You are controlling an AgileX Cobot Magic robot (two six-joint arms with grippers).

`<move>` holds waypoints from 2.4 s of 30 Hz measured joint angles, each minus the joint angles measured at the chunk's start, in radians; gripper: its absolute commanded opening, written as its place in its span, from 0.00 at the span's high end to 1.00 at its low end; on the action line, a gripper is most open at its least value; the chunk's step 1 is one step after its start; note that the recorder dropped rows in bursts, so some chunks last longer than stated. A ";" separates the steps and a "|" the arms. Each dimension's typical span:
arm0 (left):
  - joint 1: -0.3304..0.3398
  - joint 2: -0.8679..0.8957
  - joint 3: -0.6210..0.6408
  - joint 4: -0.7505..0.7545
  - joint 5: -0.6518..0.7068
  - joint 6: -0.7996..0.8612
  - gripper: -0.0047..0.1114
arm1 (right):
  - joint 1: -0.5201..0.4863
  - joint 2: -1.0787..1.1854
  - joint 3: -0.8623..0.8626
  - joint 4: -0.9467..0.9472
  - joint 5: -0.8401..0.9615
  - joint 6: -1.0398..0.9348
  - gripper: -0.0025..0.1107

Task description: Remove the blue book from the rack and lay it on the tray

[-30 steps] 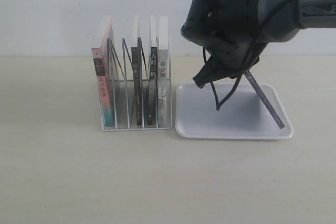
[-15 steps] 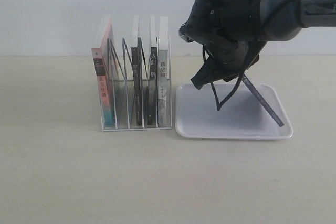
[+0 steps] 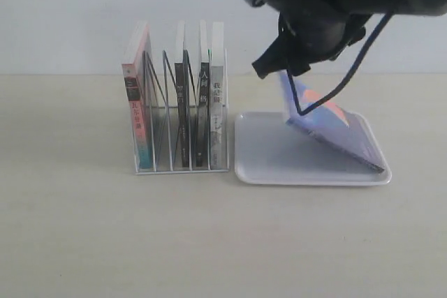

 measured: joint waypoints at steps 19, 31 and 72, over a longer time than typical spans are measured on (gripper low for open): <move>0.000 0.000 0.000 0.000 0.000 0.000 0.92 | 0.007 -0.388 0.000 -0.019 0.135 0.099 0.97; 0.000 0.000 0.000 0.000 0.000 0.000 0.92 | 0.007 -0.446 0.000 -0.019 0.152 0.099 0.97; 0.000 0.000 0.000 0.000 0.000 0.000 0.92 | -0.531 -1.769 1.323 0.125 -0.768 0.134 0.97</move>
